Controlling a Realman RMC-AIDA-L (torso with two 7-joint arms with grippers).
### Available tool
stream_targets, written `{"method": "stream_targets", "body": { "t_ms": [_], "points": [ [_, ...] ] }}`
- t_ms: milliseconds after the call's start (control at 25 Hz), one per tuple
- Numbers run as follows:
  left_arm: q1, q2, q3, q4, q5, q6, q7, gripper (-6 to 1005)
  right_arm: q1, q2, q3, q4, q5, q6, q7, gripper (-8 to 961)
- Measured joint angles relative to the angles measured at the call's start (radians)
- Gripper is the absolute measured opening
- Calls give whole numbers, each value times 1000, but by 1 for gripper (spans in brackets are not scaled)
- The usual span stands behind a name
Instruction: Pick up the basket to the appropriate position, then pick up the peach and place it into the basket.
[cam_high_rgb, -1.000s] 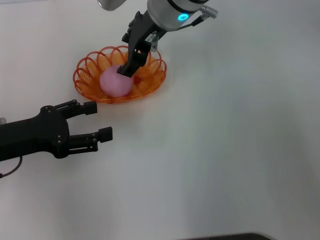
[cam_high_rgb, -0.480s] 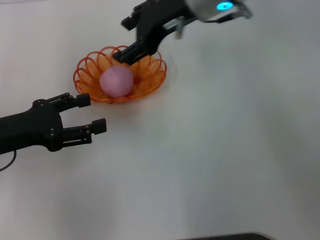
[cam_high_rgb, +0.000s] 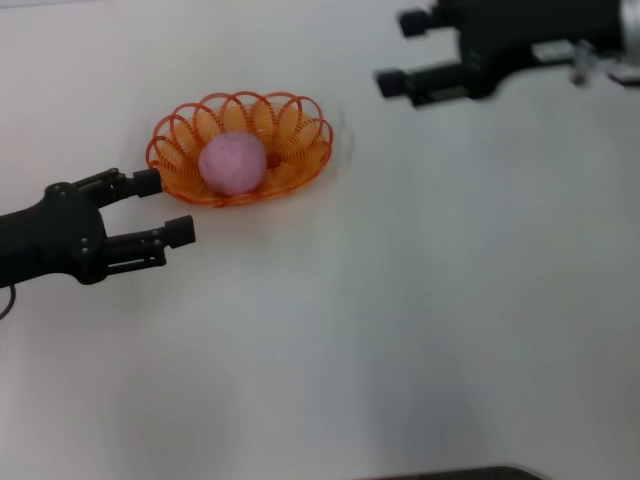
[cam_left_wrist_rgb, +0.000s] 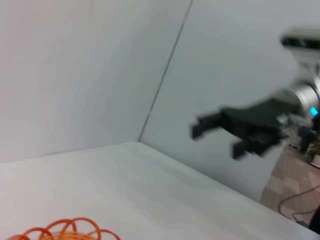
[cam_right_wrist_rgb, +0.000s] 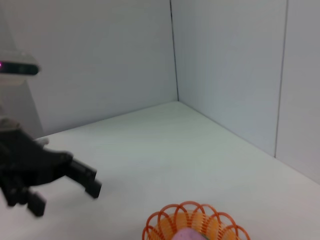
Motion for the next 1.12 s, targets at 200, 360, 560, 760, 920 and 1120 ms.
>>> {"method": "stream_targets", "body": {
  "t_ms": [200,360,560,760,920,1120],
  "points": [
    [5,4,-39,1,0,1,2,887,-115,0,117,74,57,-84,-176,828],
    [13,8,-74,1,2,2,5,887,-162,-3,249,226,63,-155,-351,827],
    [29,9,-96,1,6,-1,7,887,-200,-15,377,438,61,-189,-590,826],
    [42,15,-124,5,9,1,23,887,-205,-23,397,473,54,-185,-622,826],
    [60,17,-130,16,10,2,41,887,-197,-25,397,474,43,-189,-618,826],
    [64,16,-133,19,10,4,43,887,-185,-24,396,476,43,-192,-611,826]
  ]
}}
